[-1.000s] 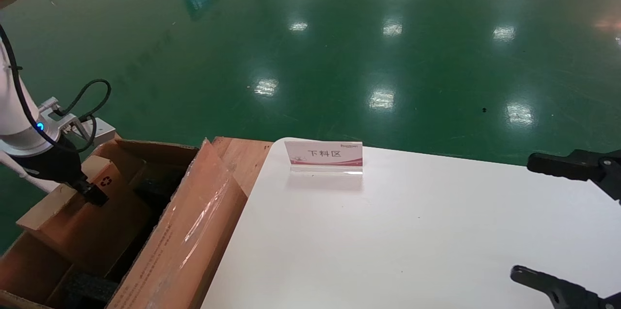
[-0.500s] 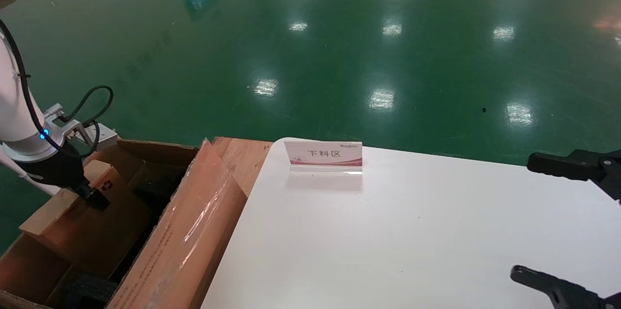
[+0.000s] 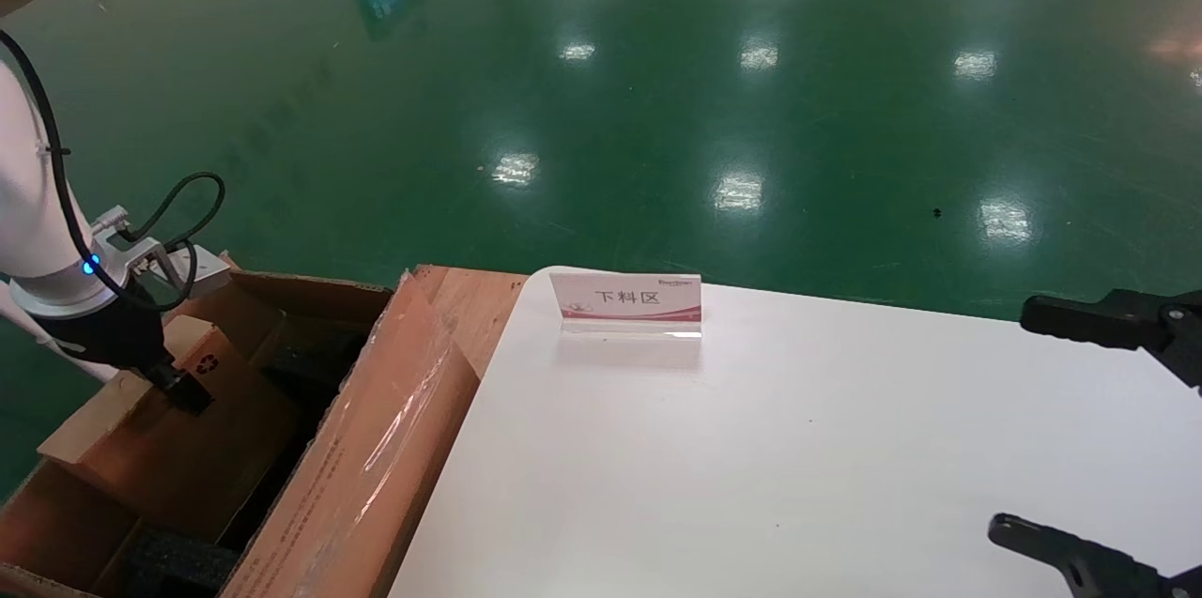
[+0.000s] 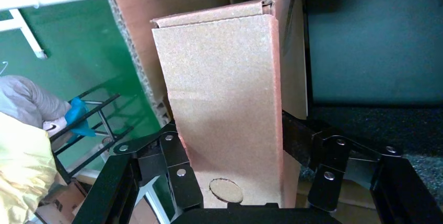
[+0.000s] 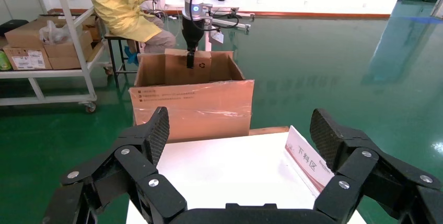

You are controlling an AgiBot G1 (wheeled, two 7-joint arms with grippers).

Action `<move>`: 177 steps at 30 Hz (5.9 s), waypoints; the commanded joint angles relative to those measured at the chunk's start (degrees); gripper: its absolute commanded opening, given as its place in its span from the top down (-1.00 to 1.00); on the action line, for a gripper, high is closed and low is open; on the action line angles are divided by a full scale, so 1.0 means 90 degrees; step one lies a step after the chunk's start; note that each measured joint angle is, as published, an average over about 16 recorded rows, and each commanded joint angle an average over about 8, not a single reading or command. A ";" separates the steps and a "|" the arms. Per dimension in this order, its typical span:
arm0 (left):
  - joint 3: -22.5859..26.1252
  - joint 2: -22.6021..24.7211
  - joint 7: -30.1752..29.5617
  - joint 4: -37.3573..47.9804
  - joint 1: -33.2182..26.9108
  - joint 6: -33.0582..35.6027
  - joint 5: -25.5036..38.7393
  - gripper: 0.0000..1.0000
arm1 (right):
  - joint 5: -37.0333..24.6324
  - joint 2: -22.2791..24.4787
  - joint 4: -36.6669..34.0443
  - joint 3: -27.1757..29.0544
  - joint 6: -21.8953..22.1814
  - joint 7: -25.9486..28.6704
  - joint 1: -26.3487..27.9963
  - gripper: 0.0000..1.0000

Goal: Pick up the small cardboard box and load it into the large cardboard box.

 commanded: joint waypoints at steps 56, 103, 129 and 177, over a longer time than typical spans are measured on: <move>-0.1760 -0.1958 0.2337 -0.3099 -0.2015 -0.1100 -0.1896 -1.00 | 0.0004 0.0002 -0.0008 -0.0004 0.0002 -0.0006 0.0004 -1.00; -0.9929 -0.1756 0.3645 -0.6571 0.3678 0.1036 -0.2815 -1.00 | 0.0013 0.0007 -0.0013 -0.0019 0.0005 -0.0015 0.0010 -1.00; -1.2673 -0.1685 0.4070 -0.7730 0.5588 0.1759 -0.3137 -1.00 | 0.0017 0.0009 -0.0014 -0.0023 0.0010 -0.0018 0.0009 -1.00; -1.2419 -0.1693 0.4042 -0.7624 0.5416 0.1688 -0.3095 -1.00 | 0.0017 0.0009 -0.0014 -0.0023 0.0009 -0.0017 0.0009 -1.00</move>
